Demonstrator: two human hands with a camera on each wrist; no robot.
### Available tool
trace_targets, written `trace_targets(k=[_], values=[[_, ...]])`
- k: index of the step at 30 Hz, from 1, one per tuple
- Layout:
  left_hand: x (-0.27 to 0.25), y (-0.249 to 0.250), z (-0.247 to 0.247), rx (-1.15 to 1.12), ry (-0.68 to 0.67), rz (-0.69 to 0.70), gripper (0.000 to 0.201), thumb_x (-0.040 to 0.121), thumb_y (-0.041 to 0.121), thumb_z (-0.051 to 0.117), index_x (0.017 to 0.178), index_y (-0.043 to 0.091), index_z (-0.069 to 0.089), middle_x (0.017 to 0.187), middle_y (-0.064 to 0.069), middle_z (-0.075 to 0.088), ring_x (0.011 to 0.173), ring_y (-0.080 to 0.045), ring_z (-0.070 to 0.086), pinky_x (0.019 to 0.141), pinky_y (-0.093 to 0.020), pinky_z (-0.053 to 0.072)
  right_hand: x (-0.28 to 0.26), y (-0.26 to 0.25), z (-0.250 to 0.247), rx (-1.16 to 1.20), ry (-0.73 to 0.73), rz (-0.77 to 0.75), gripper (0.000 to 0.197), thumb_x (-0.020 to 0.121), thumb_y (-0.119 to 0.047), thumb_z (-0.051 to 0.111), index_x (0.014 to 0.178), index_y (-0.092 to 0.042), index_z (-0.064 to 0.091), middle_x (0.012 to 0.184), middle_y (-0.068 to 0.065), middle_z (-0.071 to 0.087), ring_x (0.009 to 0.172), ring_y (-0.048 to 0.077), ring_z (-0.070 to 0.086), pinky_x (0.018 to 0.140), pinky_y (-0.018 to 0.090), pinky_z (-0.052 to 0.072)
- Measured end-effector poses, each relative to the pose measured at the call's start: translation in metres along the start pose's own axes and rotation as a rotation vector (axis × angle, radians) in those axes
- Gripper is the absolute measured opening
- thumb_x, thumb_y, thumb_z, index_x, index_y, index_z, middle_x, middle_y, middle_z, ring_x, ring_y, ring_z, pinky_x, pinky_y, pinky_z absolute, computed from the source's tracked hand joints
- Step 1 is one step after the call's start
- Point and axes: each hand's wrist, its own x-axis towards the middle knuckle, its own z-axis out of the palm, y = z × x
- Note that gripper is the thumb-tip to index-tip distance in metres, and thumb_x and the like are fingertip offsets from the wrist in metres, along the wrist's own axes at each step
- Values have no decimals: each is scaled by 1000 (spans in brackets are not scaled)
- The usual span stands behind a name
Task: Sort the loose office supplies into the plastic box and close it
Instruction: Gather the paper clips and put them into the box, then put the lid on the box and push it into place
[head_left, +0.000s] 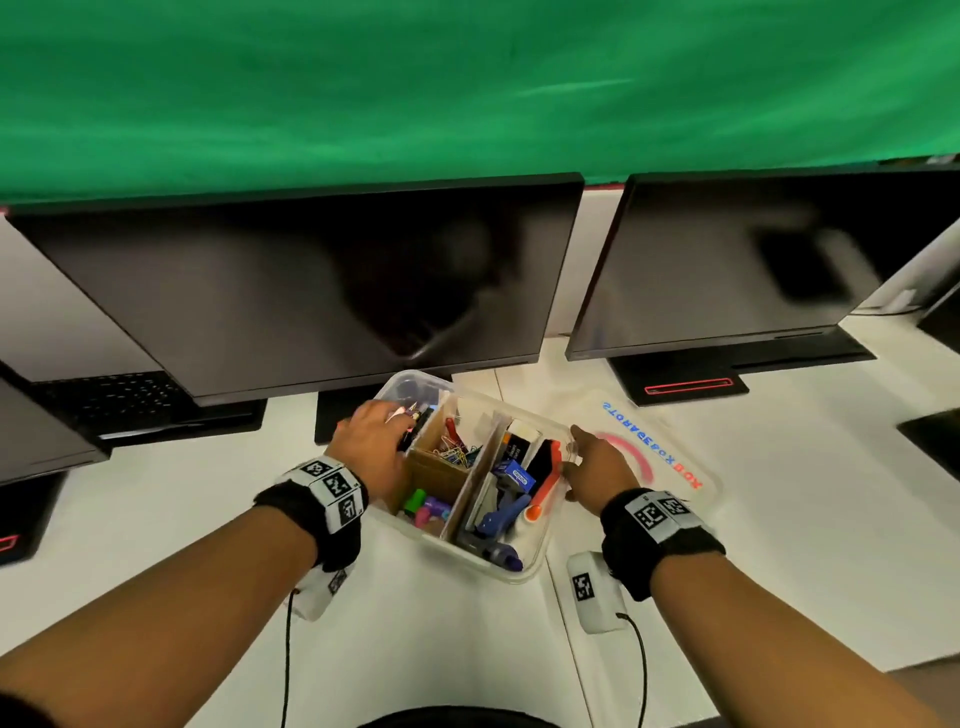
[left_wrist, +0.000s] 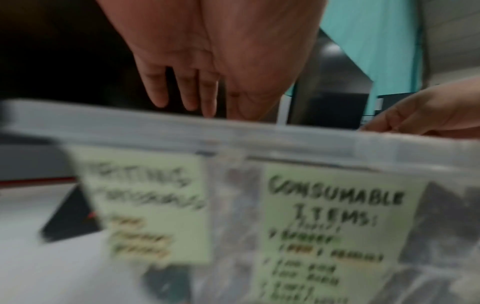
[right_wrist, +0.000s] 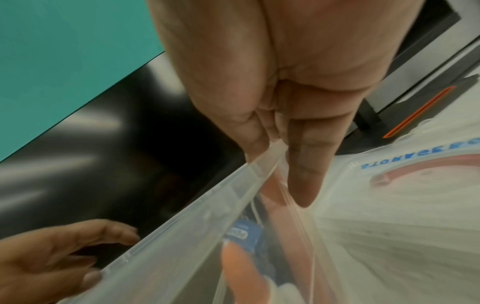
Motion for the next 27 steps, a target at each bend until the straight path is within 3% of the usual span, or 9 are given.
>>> trace_targets(k=[2,5,11,17,20,23,27], values=[[-18,-26,5,-1,17,-100,64,86,24,59,143,24,31,153,-6,27,141,-25,27,115,-41,30,7,-8,3,-31,-38,-17,49,93,-11,50,141,-10,37,134,14,54,107,33,61,86,43,56],[-43,-52,18,-94,-96,-201,79,84,22,63,149,21,18,158,-8,12,141,-29,28,115,-39,31,19,-17,9,-114,-92,-51,57,94,-17,48,146,-15,27,144,11,46,111,33,60,95,42,51],[-75,-76,35,-178,-186,-281,80,88,13,52,150,10,2,159,-9,-5,148,-26,4,121,-33,19,39,-42,28,-177,-164,-133,56,94,-16,48,146,-16,28,145,10,44,120,31,55,100,41,48],[-93,-79,29,-297,-136,-410,90,84,3,59,151,13,-1,158,-9,-11,145,-28,20,117,-37,28,51,-50,44,60,-274,-148,57,94,-9,51,145,-21,30,146,9,42,118,32,54,88,41,54],[-96,-79,30,-328,-120,-444,89,84,1,58,151,15,1,159,-7,-11,144,-27,23,117,-34,28,51,-35,41,96,-166,-153,57,86,-28,65,138,-20,43,134,9,54,110,28,59,93,40,50],[-95,-77,29,-344,-100,-476,86,86,4,57,151,17,2,159,-6,-8,143,-27,26,116,-34,30,52,4,29,-98,-12,-26,60,82,-39,67,132,-14,47,131,11,57,118,29,55,102,36,40],[-94,-75,31,-356,-106,-501,85,86,5,57,151,20,4,159,-4,-6,142,-27,27,116,-35,30,50,69,23,-567,-47,150,59,87,-34,58,138,-13,36,138,13,46,127,30,46,109,38,36]])
